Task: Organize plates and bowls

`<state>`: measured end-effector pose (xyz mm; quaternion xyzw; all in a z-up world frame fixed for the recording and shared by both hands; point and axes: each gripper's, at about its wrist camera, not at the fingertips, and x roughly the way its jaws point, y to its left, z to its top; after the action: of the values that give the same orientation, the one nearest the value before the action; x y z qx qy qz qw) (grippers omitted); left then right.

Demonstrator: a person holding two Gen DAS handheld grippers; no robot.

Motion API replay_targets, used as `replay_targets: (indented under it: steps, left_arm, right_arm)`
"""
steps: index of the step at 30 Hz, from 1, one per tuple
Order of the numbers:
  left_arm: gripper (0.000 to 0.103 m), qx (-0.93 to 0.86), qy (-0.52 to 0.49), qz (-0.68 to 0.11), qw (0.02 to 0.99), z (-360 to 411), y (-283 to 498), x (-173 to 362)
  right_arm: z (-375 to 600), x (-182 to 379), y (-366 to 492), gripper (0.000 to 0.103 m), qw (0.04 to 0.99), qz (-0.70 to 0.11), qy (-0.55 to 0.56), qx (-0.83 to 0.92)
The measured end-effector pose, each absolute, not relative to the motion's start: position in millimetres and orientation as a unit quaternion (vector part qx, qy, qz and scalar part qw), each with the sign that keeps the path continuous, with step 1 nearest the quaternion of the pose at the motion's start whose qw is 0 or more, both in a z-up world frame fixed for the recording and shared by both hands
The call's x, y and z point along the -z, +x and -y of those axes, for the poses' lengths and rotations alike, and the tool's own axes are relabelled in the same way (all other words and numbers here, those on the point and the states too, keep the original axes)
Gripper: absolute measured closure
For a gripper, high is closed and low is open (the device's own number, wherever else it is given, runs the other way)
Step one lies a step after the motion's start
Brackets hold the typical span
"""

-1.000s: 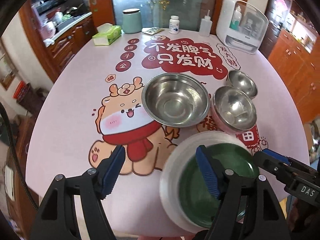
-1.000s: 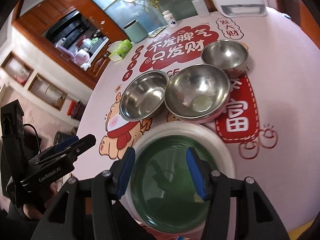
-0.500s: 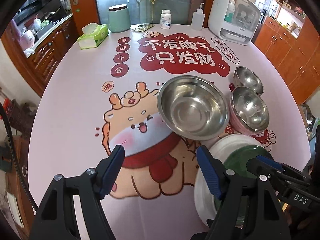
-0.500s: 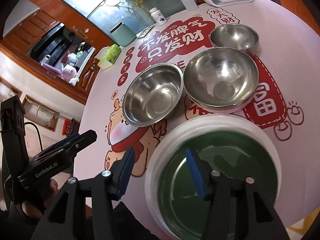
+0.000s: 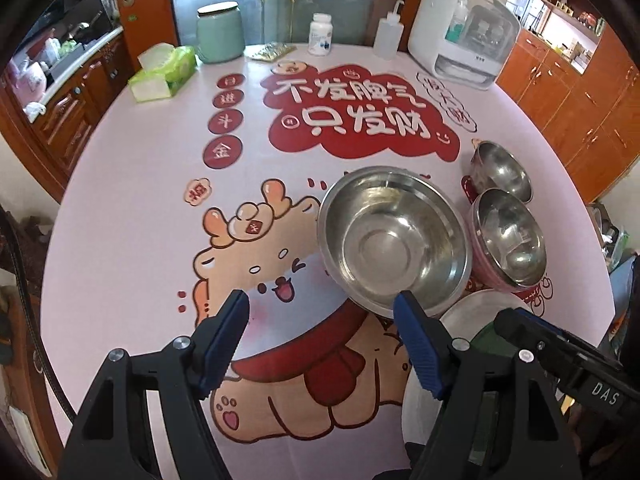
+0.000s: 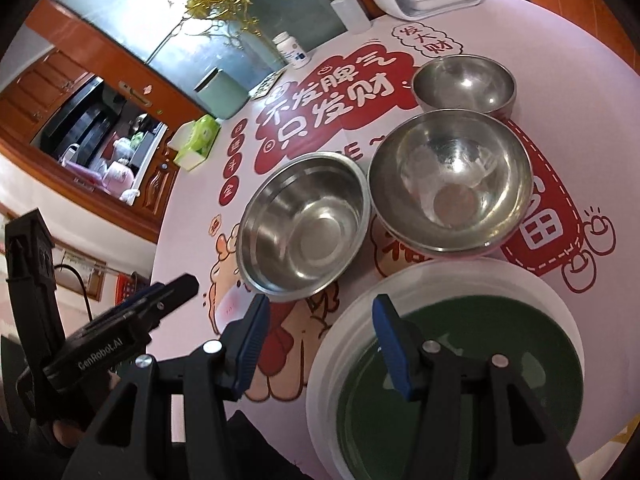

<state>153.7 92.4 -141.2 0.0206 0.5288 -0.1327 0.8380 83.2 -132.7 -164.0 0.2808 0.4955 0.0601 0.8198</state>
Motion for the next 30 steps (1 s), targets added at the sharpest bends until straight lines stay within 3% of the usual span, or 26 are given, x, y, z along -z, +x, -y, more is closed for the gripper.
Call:
replay_targets:
  steps: [14,19,30]
  left_arm:
    - [0.030,0.145,0.000,-0.578,0.803,-86,201,194]
    - [0.030,0.153,0.001,-0.580,0.800,-80,208,204]
    - [0.070,0.167,-0.029,-0.590,0.789,-82,216,215]
  right_arm:
    - [126,192,120,0.050,0.800,-0.525,0.288,-0.041]
    - [119,198,131,0.061,0.799,-0.535,0.270,-0.042]
    - [122,206,139,0.084,0.798,-0.542,0.261,-0.024]
